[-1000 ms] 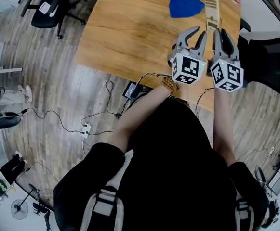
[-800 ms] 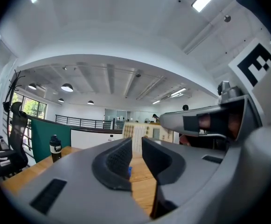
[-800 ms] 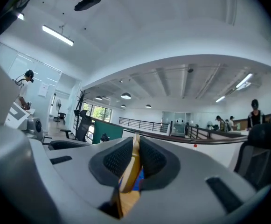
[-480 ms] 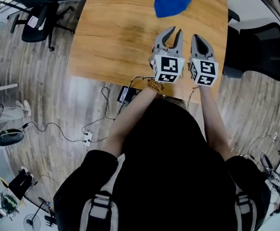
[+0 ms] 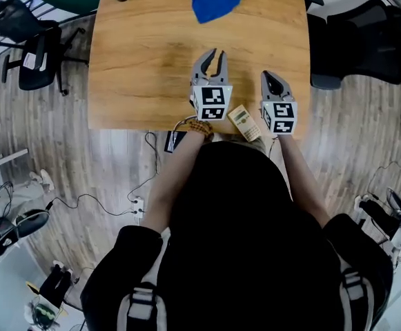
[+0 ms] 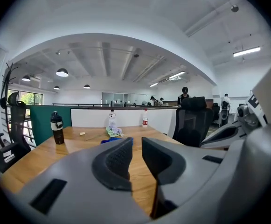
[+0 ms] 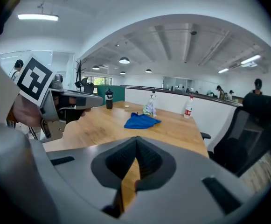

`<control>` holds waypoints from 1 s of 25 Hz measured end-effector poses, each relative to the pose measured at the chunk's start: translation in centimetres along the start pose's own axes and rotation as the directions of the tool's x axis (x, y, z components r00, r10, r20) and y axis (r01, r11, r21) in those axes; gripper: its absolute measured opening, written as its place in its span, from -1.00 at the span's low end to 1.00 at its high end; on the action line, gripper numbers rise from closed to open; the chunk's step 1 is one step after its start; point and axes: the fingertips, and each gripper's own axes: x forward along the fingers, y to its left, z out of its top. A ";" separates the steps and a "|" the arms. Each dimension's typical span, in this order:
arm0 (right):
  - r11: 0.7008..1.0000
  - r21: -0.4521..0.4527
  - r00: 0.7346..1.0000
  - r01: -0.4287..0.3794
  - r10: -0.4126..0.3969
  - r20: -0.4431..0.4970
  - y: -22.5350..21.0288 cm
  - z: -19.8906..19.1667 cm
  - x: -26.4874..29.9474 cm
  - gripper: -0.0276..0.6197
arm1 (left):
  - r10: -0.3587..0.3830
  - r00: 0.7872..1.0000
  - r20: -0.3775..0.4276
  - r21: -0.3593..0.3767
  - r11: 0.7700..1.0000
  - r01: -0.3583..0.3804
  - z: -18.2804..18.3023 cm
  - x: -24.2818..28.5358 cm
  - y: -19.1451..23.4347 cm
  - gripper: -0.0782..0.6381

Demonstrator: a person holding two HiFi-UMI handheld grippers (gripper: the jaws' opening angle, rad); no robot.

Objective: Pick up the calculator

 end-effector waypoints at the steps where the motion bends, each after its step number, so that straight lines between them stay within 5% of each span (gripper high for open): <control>1: 1.000 -0.004 1.000 -0.003 0.003 -0.002 0.2 -0.2 -0.2 -0.91 | -0.017 1.000 -0.009 0.003 1.000 0.017 -0.3 0.2 -0.5 -0.57; 19: 0.997 -0.013 0.969 -0.073 0.068 -0.237 5.0 -11.2 -3.6 -0.89 | -0.175 0.982 -0.076 0.003 0.984 0.176 -2.7 1.6 -5.6 -0.57; 25: 0.995 -0.012 0.950 -0.096 0.088 -0.299 6.4 -13.8 -4.6 -0.58 | -0.240 0.966 -0.094 0.007 0.970 0.241 -3.6 0.8 -8.3 -0.57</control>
